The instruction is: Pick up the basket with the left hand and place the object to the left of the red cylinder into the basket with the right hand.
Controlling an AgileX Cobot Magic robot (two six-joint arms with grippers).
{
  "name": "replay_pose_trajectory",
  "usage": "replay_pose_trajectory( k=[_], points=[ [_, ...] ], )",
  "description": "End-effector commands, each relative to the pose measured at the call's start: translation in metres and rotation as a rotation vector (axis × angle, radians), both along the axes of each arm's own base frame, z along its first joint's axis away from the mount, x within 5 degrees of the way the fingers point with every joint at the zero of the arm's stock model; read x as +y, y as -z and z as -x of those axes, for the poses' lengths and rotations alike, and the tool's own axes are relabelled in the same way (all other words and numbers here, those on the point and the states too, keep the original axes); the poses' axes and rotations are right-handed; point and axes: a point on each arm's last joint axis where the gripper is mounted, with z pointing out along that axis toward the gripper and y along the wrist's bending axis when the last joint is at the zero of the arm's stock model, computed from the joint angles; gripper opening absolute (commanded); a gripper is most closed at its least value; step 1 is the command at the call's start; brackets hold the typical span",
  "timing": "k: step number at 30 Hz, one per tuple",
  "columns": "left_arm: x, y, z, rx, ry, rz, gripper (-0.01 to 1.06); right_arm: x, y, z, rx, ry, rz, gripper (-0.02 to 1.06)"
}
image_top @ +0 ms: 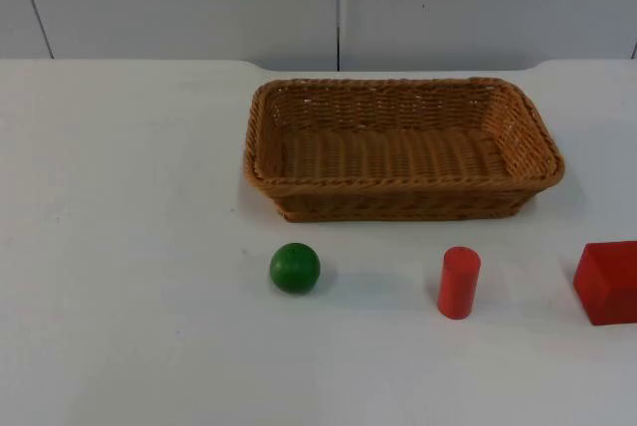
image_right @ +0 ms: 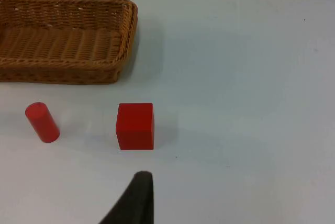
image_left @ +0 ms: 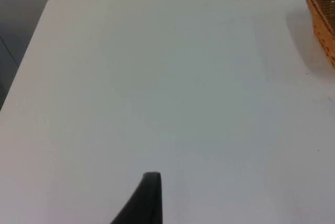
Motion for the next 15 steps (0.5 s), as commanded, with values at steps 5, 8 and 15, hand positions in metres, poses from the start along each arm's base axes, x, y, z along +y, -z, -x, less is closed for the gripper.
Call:
replay_pose_trajectory(
  k=[5, 8, 15],
  points=[
    [0.0, -0.011, -0.014, 0.021, 0.002, 0.002, 1.05, 0.001, -0.027, -0.011, -0.031, -0.002, 0.01, 1.05],
    [0.0, -0.017, -0.026, 0.046, 0.002, 0.001, 1.05, 0.003, -0.039, -0.024, -0.016, -0.007, 0.017, 1.05],
    [-0.005, -0.027, -0.072, 0.215, 0.021, 0.049, 1.05, 0.01, -0.063, -0.081, 0.065, -0.018, 0.031, 1.05]
  ],
)
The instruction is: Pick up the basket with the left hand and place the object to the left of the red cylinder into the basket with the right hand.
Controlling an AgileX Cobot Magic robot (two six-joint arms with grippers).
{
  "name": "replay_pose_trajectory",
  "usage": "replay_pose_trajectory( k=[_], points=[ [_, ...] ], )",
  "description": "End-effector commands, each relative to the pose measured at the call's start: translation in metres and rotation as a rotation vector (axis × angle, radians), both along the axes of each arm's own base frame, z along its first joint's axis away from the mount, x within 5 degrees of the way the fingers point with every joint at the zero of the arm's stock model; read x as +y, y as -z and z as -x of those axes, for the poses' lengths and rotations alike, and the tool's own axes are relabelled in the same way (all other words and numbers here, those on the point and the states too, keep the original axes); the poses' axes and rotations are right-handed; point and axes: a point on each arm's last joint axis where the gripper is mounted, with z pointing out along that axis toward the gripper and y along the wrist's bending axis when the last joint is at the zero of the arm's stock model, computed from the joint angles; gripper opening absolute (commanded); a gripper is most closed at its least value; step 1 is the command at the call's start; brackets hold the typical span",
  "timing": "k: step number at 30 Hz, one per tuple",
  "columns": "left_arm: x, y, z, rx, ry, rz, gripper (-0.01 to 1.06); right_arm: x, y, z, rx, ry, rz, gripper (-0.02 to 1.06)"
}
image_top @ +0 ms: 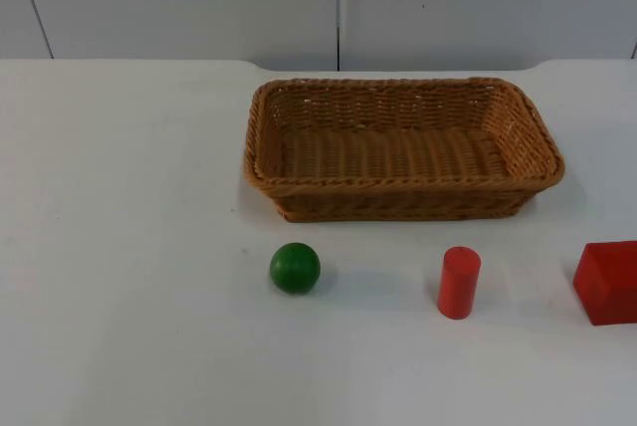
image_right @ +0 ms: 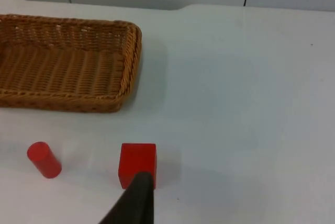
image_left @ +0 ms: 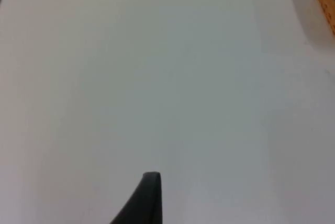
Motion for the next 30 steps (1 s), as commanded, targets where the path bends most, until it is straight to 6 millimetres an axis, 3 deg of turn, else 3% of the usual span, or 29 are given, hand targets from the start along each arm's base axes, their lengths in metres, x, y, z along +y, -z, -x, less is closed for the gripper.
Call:
replay_pose_trajectory(
  k=[1, 8, 13, 20, 30],
  points=[
    [-0.003, -0.006, -0.016, 0.013, 0.008, 0.033, 1.05, 0.002, -0.004, -0.017, 0.009, -0.001, 0.01, 1.05],
    [-0.007, -0.007, -0.056, 0.055, 0.008, 0.102, 1.05, 0.007, 0.012, -0.058, 0.138, -0.007, 0.025, 1.05],
    [-0.008, 0.001, -0.07, 0.108, 0.003, 0.117, 1.05, 0.008, 0.022, -0.075, 0.213, -0.007, 0.036, 1.05],
    [-0.008, 0.004, -0.08, 0.117, -0.002, 0.119, 1.05, 0.01, 0.032, -0.084, 0.268, -0.008, 0.04, 1.05],
    [-0.009, 0.008, -0.098, 0.118, -0.01, 0.133, 1.05, 0.01, 0.053, -0.084, 0.299, -0.003, 0.032, 1.05]
  ],
)
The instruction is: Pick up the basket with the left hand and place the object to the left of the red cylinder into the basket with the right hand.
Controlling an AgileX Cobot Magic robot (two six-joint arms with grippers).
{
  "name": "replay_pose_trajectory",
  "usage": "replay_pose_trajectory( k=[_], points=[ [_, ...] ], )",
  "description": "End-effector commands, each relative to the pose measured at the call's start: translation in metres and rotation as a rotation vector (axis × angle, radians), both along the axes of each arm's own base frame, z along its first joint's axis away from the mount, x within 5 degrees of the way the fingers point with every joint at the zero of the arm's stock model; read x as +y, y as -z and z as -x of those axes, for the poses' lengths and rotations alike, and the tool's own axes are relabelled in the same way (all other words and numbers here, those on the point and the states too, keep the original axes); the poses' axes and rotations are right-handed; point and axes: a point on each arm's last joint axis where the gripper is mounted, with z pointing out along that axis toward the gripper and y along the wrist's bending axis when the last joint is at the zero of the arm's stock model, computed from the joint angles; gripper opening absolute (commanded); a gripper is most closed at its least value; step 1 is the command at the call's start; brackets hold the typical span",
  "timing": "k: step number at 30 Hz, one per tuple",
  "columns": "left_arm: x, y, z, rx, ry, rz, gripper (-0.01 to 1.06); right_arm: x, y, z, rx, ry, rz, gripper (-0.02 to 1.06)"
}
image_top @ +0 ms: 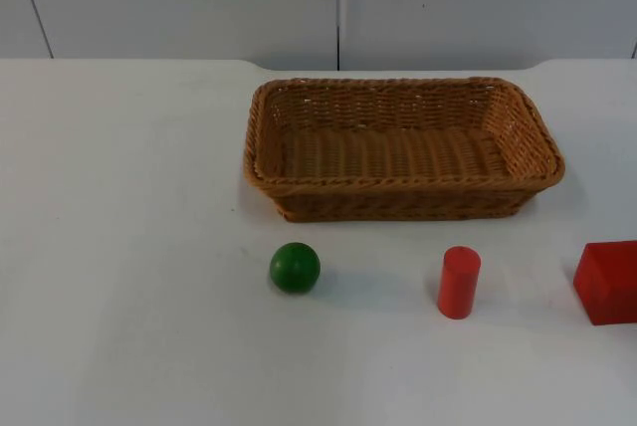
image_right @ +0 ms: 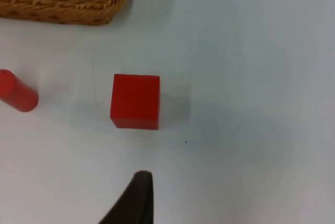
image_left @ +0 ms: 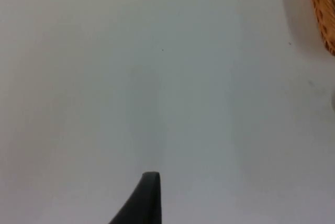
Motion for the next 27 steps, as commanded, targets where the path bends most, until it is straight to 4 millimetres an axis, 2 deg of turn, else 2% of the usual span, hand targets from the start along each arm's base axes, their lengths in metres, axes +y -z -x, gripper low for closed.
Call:
replay_pose_trajectory(
  k=[1, 6, 9, 10, 14, 15, 19, 20, 24, 25, 26, 27],
  points=[
    [-0.001, -0.003, -0.008, -0.021, -0.002, 0.016, 1.05, -0.001, 0.0, -0.001, -0.017, 0.005, -0.001, 1.05],
    [-0.002, -0.002, -0.036, -0.018, 0.011, 0.016, 1.05, -0.001, 0.0, -0.001, -0.019, 0.005, -0.001, 1.05],
    [-0.006, 0.0, -0.065, 0.01, 0.036, 0.041, 1.05, -0.001, 0.0, -0.001, -0.019, 0.005, -0.001, 1.05],
    [-0.006, 0.0, -0.065, 0.01, 0.036, 0.041, 1.05, -0.001, 0.0, -0.001, -0.019, 0.005, -0.001, 1.05],
    [-0.013, 0.004, -0.109, 0.054, 0.082, 0.096, 1.05, -0.001, 0.0, -0.001, -0.019, 0.005, -0.001, 1.05],
    [-0.013, 0.004, -0.109, 0.054, 0.082, 0.096, 1.05, -0.001, 0.0, -0.001, -0.019, 0.005, -0.001, 1.05],
    [-0.034, 0.023, -0.155, 0.123, 0.16, 0.111, 1.05, -0.001, 0.001, -0.001, -0.019, 0.005, -0.001, 1.05],
    [-0.034, 0.023, -0.155, 0.123, 0.16, 0.111, 1.05, -0.001, 0.001, -0.001, -0.019, 0.005, -0.001, 1.05],
    [-0.063, 0.049, -0.202, 0.183, 0.23, 0.102, 1.05, -0.001, 0.001, -0.001, -0.021, 0.004, -0.001, 1.05],
    [-0.072, 0.059, -0.22, 0.2, 0.244, 0.103, 1.05, -0.001, 0.001, -0.001, -0.021, 0.004, -0.001, 1.05],
    [-0.072, 0.059, -0.22, 0.2, 0.244, 0.103, 1.05, -0.001, 0.001, -0.001, -0.021, 0.004, -0.001, 1.05],
    [-0.078, 0.066, -0.232, 0.211, 0.253, 0.105, 1.05, -0.001, 0.001, -0.001, -0.021, 0.004, -0.001, 1.05]
  ],
)
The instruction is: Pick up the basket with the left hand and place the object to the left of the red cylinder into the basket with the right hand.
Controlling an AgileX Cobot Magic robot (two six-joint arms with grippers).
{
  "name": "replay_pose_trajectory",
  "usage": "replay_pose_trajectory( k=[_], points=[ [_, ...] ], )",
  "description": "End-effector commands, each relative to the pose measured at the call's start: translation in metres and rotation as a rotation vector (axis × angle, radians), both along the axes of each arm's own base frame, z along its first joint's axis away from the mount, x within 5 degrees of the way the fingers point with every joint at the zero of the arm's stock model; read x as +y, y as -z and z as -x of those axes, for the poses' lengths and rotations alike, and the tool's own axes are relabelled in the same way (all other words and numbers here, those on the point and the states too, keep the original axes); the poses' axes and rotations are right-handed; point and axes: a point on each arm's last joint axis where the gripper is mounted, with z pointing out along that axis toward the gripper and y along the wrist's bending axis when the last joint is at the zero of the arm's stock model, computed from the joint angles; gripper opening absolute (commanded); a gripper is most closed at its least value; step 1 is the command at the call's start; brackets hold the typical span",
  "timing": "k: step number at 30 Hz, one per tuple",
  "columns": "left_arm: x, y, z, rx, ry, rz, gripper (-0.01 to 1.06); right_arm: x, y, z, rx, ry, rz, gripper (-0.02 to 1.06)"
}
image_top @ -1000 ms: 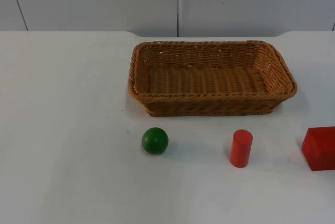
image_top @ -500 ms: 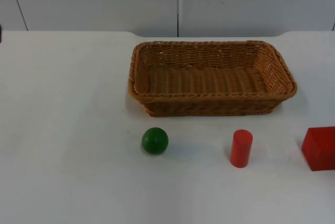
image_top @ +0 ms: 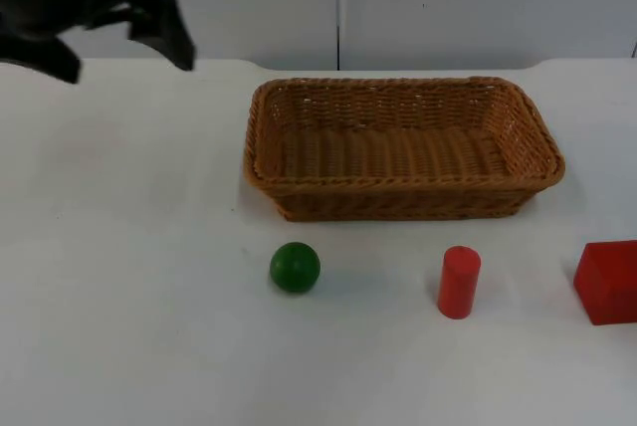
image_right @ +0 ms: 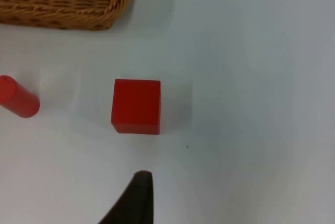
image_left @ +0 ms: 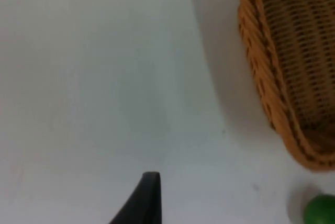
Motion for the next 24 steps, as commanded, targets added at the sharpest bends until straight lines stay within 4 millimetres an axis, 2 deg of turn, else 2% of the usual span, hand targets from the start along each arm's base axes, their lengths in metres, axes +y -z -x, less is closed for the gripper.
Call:
replay_pose_trajectory(
  k=[1, 2, 3, 7, 8, 11, 14, 17, 19, 21, 22, 23, 24],
  points=[
    [-0.015, 0.013, -0.021, 0.03, 0.026, 0.014, 1.05, -0.001, 0.001, -0.001, -0.008, 0.002, 0.004, 1.05],
    [-0.02, 0.019, -0.032, 0.047, 0.034, 0.017, 1.05, -0.001, 0.001, -0.001, -0.008, 0.002, 0.004, 1.05],
    [-0.02, 0.019, -0.032, 0.047, 0.034, 0.017, 1.05, -0.001, 0.001, -0.001, -0.008, 0.002, 0.004, 1.05],
    [-0.036, 0.046, -0.068, 0.109, 0.047, 0.035, 1.05, -0.001, 0.001, -0.001, -0.008, 0.002, 0.004, 1.05],
    [-0.036, 0.046, -0.068, 0.109, 0.047, 0.035, 1.05, -0.001, 0.001, -0.001, -0.008, 0.002, 0.004, 1.05],
    [-0.052, 0.067, -0.09, 0.136, 0.055, 0.046, 1.05, -0.001, 0.001, -0.001, -0.012, 0.001, 0.004, 1.05],
    [-0.061, 0.079, -0.099, 0.144, 0.063, 0.049, 1.05, -0.001, 0.001, -0.001, -0.013, 0.001, 0.003, 1.05],
    [-0.074, 0.099, -0.107, 0.17, 0.081, 0.05, 1.05, -0.001, 0.001, -0.001, -0.013, 0.001, 0.003, 1.05],
    [-0.077, 0.104, -0.109, 0.179, 0.087, 0.049, 1.05, -0.001, 0.001, -0.001, -0.013, 0.001, 0.003, 1.05],
    [-0.08, 0.115, -0.111, 0.201, 0.084, 0.067, 1.0, -0.001, 0.001, -0.001, -0.015, 0.001, 0.003, 1.05],
    [-0.081, 0.118, -0.111, 0.211, 0.079, 0.081, 0.94, -0.001, 0.001, -0.001, -0.015, 0.001, 0.003, 1.05],
    [-0.081, 0.118, -0.111, 0.211, 0.079, 0.081, 0.94, -0.001, 0.001, -0.001, -0.015, 0.001, 0.003, 1.05],
    [-0.082, 0.126, -0.111, 0.227, 0.076, 0.084, 0.82, -0.001, 0.001, -0.001, -0.015, 0.001, 0.003, 1.05]
  ],
)
